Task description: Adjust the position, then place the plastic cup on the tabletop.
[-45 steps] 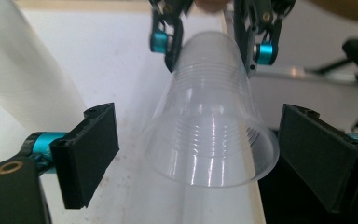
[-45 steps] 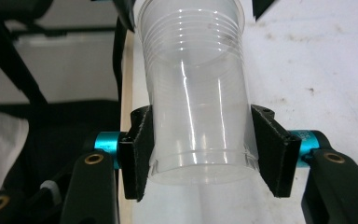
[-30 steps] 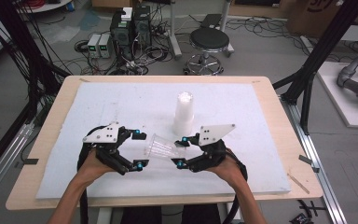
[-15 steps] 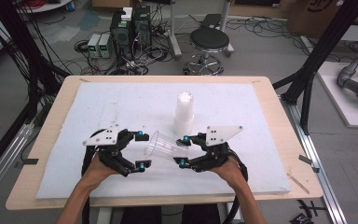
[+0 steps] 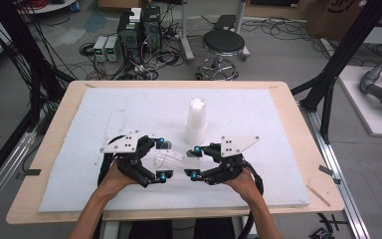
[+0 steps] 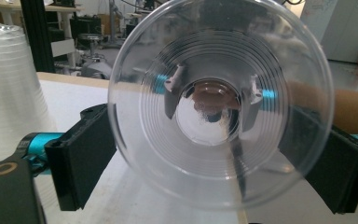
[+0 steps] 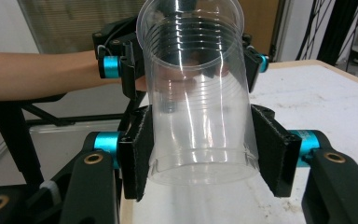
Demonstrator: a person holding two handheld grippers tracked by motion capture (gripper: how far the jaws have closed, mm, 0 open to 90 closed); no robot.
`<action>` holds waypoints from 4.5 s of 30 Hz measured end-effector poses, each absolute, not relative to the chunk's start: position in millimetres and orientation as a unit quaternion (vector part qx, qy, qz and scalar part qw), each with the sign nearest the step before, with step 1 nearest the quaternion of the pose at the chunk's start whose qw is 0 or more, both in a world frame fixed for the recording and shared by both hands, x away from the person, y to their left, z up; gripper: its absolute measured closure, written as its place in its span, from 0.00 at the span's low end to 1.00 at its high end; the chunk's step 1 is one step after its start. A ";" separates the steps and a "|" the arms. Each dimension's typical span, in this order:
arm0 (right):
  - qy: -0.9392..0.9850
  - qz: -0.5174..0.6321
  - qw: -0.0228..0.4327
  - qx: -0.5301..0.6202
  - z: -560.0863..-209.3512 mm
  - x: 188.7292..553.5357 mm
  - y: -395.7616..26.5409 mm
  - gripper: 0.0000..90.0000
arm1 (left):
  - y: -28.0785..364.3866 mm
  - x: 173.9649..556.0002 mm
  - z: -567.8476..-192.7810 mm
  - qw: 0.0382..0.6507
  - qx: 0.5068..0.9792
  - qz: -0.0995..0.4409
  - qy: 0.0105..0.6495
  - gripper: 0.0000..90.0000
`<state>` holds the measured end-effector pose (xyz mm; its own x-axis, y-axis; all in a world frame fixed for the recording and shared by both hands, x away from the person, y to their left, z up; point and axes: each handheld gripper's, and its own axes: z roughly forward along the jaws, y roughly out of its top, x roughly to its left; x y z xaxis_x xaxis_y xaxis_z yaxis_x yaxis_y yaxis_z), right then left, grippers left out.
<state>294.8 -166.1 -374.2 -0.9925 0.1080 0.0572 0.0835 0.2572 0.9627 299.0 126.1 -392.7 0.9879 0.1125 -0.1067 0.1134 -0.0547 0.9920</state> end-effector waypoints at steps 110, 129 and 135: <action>0.773 0.466 0.187 0.387 -454.3 302.1 -260.4 0.17 | 145.4 358.3 -354.6 0.348 0.930 0.040 0.113 0.34; 0.773 0.467 0.188 0.387 -454.3 301.2 -260.2 0.17 | 143.0 359.1 -352.3 0.345 0.930 0.053 0.116 0.34; 0.773 0.465 0.189 0.387 -454.5 301.9 -260.3 0.17 | 133.1 360.4 -362.6 0.344 0.928 0.064 0.128 0.34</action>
